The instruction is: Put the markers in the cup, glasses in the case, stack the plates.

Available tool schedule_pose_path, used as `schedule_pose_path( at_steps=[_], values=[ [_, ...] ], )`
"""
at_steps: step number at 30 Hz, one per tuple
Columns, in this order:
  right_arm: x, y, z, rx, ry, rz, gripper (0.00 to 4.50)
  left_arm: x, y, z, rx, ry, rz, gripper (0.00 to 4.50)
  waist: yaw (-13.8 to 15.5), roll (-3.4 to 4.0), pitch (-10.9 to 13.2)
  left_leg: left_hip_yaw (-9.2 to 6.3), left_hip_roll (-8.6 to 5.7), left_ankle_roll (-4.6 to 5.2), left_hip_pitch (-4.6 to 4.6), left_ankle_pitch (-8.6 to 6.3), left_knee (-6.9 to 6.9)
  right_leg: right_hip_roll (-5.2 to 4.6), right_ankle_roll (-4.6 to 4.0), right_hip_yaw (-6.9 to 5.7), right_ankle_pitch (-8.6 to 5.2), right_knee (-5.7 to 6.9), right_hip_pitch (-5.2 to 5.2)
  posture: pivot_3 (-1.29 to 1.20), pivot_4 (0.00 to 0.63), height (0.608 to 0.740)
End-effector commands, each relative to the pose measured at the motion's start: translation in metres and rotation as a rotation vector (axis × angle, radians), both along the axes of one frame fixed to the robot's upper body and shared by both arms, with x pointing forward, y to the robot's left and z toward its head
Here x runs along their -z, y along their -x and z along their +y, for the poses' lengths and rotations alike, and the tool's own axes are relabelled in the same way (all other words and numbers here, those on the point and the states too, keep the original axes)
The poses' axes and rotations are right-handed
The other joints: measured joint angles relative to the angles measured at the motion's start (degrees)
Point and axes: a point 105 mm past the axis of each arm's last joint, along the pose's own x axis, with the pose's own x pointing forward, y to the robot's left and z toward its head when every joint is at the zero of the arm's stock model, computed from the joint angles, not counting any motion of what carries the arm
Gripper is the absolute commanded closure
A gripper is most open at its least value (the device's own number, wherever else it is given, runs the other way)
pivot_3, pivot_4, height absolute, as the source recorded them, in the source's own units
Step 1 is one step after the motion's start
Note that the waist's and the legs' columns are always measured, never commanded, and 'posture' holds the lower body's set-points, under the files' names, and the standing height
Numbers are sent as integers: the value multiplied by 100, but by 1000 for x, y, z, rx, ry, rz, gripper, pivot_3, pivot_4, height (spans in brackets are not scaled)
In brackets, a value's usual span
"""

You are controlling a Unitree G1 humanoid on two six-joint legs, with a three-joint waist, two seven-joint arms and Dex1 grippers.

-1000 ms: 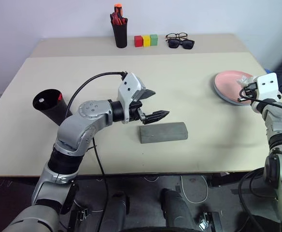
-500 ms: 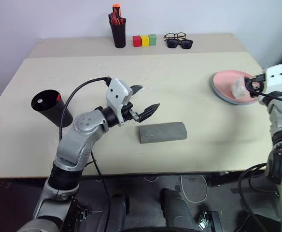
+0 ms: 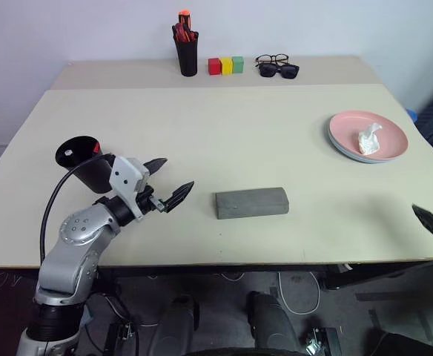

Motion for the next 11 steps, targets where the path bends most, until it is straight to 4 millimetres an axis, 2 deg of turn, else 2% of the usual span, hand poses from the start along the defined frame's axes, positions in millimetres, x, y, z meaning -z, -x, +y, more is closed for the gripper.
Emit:
schedule_pose_path(
  at_steps=[1,6,11],
  values=[
    [-17,7,4,-17,-1,-46,1528,-14,7,-1,29,-1,-70,0,-5,1,0,2,0,0,0,0,1,0,-1,0,0,-2,-1,0,150,740],
    [-7,13,1,-6,-25,-28,1528,-10,12,2,32,-18,-57,0,38,2,-1,4,2,0,-4,0,-5,-1,-3,-1,1,-7,-9,0,150,740],
    [-12,8,-1,-6,-48,-54,1528,-8,19,8,-2,-28,-51,0,57,2,-1,3,1,3,-14,0,-14,-1,-6,-1,-3,-9,-20,0,150,740]
  ],
)
